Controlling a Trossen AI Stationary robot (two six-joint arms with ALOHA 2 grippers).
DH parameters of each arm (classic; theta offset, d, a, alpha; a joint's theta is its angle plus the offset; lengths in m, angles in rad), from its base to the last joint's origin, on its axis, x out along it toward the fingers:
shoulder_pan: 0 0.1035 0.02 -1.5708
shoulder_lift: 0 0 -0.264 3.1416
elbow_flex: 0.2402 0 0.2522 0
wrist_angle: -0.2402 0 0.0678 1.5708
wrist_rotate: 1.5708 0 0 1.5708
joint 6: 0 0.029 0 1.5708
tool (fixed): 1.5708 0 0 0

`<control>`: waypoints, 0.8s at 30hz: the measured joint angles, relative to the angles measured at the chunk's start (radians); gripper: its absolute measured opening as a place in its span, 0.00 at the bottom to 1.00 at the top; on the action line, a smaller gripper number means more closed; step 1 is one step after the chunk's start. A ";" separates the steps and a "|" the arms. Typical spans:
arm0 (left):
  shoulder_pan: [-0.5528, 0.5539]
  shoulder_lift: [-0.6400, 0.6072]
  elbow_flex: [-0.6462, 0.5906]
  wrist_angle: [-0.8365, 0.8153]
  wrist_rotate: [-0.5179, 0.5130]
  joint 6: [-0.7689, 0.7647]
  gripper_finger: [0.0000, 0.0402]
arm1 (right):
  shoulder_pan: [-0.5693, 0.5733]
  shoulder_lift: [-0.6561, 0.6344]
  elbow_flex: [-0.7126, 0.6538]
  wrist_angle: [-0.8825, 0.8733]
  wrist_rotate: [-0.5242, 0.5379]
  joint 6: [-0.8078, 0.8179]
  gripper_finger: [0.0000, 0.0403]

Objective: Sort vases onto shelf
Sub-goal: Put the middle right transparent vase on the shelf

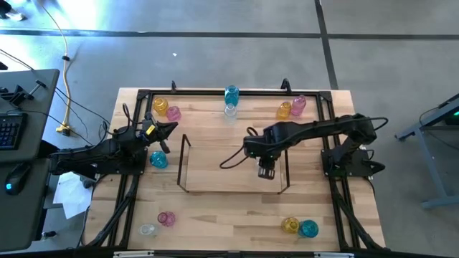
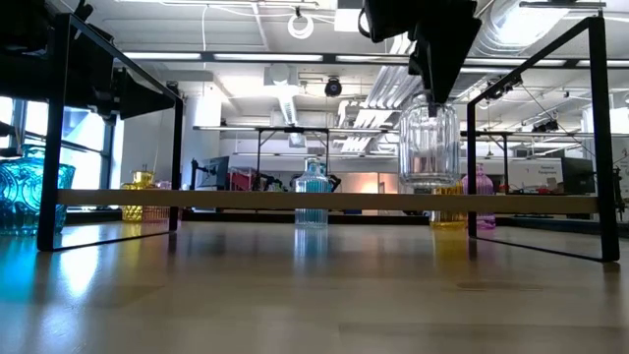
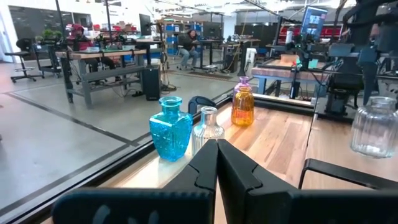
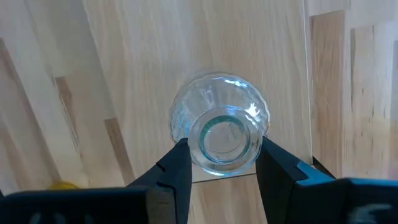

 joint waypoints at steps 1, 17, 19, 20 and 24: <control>0.000 0.000 0.000 0.000 0.000 0.000 0.00 | 0.000 0.000 -0.002 -0.002 0.001 0.000 0.28; 0.000 0.000 0.000 0.000 0.000 -0.008 0.00 | 0.001 -0.001 -0.035 -0.010 -0.001 -0.055 0.27; 0.000 0.000 0.000 0.000 0.000 -0.008 0.00 | 0.001 -0.001 -0.035 -0.010 0.005 -0.064 0.27; 0.000 0.000 0.000 0.000 0.000 -0.008 0.00 | 0.001 -0.001 -0.035 -0.010 0.005 -0.071 0.27; 0.000 0.000 0.000 0.001 0.000 -0.007 0.00 | 0.000 -0.001 -0.035 -0.008 0.005 -0.076 0.30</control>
